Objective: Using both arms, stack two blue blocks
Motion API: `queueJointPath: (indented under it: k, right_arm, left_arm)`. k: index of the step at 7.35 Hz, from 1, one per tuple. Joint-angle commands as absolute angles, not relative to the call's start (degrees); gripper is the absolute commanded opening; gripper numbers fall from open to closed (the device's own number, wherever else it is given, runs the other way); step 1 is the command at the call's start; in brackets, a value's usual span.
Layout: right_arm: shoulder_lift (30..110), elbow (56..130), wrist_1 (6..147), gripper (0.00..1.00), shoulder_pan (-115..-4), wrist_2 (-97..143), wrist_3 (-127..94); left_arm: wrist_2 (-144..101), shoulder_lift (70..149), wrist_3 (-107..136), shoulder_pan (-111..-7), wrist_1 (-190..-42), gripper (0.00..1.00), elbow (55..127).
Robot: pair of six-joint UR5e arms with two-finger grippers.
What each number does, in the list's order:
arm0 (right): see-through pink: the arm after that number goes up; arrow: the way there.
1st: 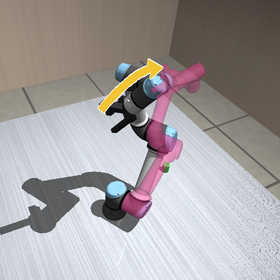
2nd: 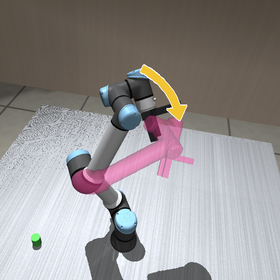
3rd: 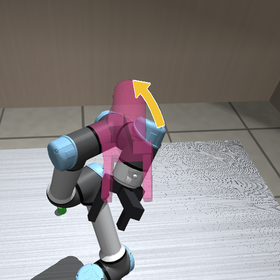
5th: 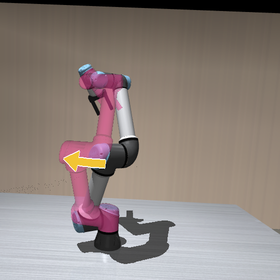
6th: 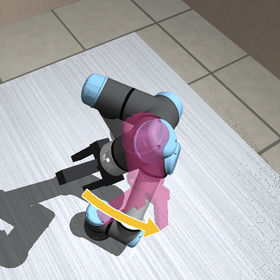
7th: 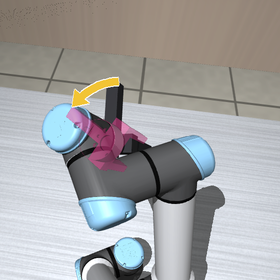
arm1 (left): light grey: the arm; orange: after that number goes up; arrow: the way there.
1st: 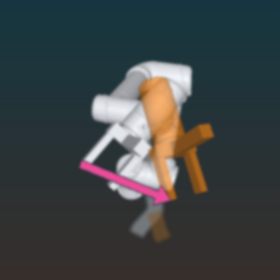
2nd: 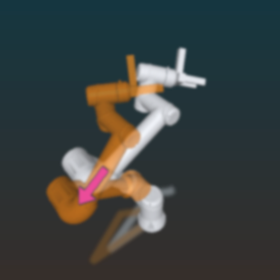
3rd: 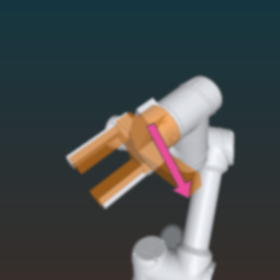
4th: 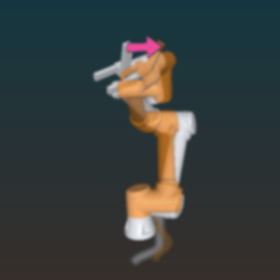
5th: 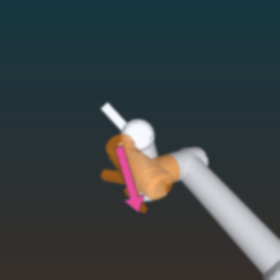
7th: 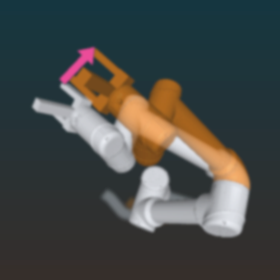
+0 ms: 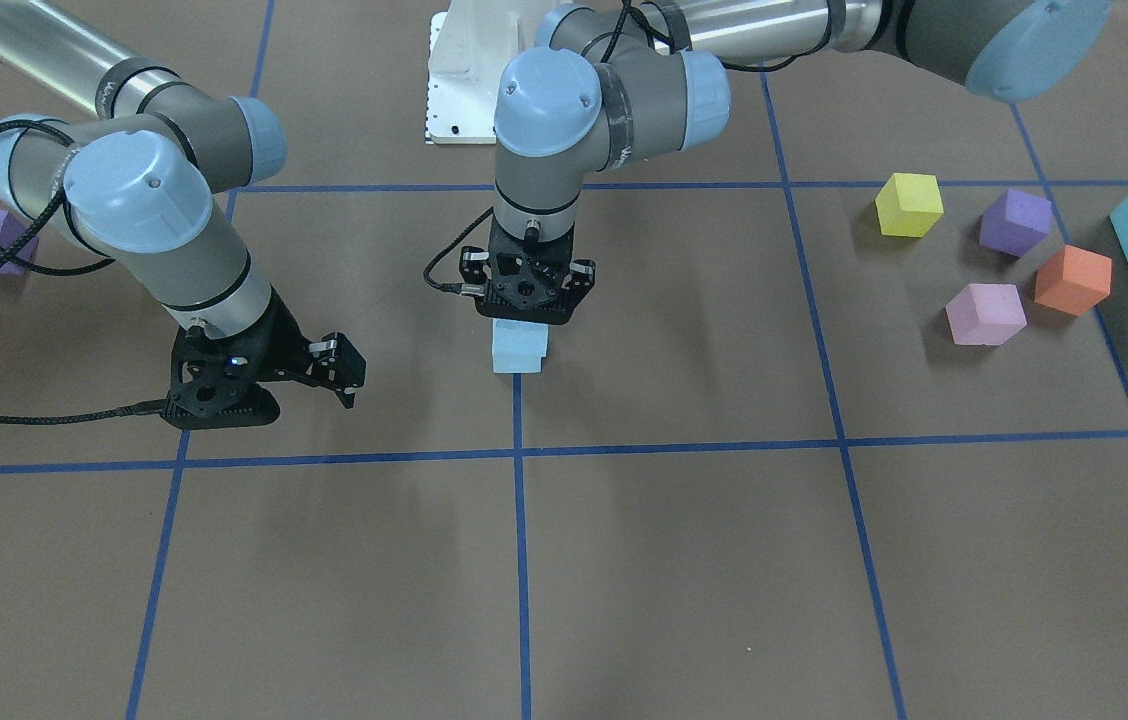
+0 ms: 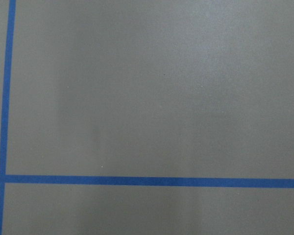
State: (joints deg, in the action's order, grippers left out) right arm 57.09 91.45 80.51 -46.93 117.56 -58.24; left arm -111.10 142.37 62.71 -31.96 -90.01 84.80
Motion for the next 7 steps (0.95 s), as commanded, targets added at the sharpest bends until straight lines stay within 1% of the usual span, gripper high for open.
queueJointPath:
  k: [1,2,3,4,7]
  right_arm:
    - [57.13,91.49,80.51,1.0,-46.93,117.51,-58.27]
    - [57.13,91.49,80.51,1.0,-46.93,117.51,-58.18]
    - [57.13,91.41,80.51,1.0,-46.85,117.34,-58.27]
    - [57.13,91.41,80.51,1.0,-46.76,117.16,-58.27]
    - [56.78,91.41,80.16,1.0,-46.67,116.72,-58.27]
  left_arm:
    - [-111.09,142.64,63.98,-31.82,-90.09,0.52,84.81]
    - [-111.09,142.65,64.25,-31.82,-90.44,0.55,84.81]
    - [-111.09,142.56,64.25,-31.9,-91.66,0.67,84.81]
    - [-110.83,142.38,63.99,-31.9,-92.28,0.97,84.81]
    - [-110.83,142.21,64.16,-31.99,-92.02,0.98,85.08]
